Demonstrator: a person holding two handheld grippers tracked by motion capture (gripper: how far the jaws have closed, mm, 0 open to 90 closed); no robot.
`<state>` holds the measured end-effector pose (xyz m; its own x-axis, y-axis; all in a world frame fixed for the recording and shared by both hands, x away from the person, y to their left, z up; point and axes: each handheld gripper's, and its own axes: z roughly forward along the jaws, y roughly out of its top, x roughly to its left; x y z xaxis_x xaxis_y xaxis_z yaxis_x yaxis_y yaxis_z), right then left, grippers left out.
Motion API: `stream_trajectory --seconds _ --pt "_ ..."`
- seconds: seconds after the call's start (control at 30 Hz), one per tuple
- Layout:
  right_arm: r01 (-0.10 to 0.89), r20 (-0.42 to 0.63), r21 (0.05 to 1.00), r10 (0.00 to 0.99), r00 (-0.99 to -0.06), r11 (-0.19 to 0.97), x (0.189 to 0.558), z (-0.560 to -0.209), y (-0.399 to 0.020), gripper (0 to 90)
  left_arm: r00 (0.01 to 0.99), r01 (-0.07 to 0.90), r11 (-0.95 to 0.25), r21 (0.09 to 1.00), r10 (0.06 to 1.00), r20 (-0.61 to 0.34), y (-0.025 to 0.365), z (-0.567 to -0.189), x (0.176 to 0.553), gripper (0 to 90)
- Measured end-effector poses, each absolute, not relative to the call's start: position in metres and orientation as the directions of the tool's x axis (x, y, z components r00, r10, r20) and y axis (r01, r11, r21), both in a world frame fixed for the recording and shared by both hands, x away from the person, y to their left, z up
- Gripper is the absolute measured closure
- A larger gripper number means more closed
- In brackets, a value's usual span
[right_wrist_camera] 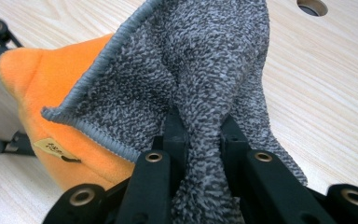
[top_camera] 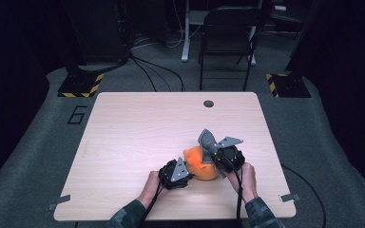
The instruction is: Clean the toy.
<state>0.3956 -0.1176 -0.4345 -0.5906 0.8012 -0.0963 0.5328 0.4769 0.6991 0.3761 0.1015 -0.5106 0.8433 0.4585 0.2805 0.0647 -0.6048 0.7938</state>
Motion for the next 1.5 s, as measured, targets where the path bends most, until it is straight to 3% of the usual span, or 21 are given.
stream_trajectory --seconds 0.1,0.2,0.37,0.53,1.0,1.27,1.5 --pt "0.526 -0.091 0.709 0.801 -0.592 0.469 0.395 -0.433 -0.119 77.7 0.844 0.063 -0.604 0.795 0.457 0.280 0.102 -0.511 0.376 65.8" --pt "0.511 -0.063 0.743 0.805 -0.590 0.433 0.393 -0.423 -0.132 77.6 0.845 0.060 -0.601 0.797 0.456 0.280 0.102 -0.510 0.375 71.8" --pt "0.528 -0.058 0.768 0.859 -0.508 0.364 0.389 -0.410 -0.175 77.6 0.847 0.060 -0.590 0.805 0.456 0.272 0.104 -0.511 0.376 74.2" --pt "0.617 -0.032 0.726 0.910 -0.413 0.305 0.399 -0.433 -0.209 77.4 0.843 0.049 -0.576 0.816 0.461 0.276 0.104 -0.512 0.375 76.3" --pt "0.659 -0.021 0.697 0.927 -0.374 0.282 0.409 -0.445 -0.218 77.3 0.837 0.060 -0.483 0.873 0.501 0.220 0.111 -0.503 0.376 79.4" --pt "0.660 -0.021 0.701 0.932 -0.361 0.271 0.410 -0.445 -0.222 77.3 0.854 0.151 -0.398 0.905 0.514 0.083 0.124 -0.472 0.378 79.1" --pt "0.662 -0.016 0.700 0.934 -0.358 0.266 0.410 -0.444 -0.220 77.3 0.860 0.296 -0.323 0.899 0.500 -0.104 0.132 -0.448 0.377 78.8"
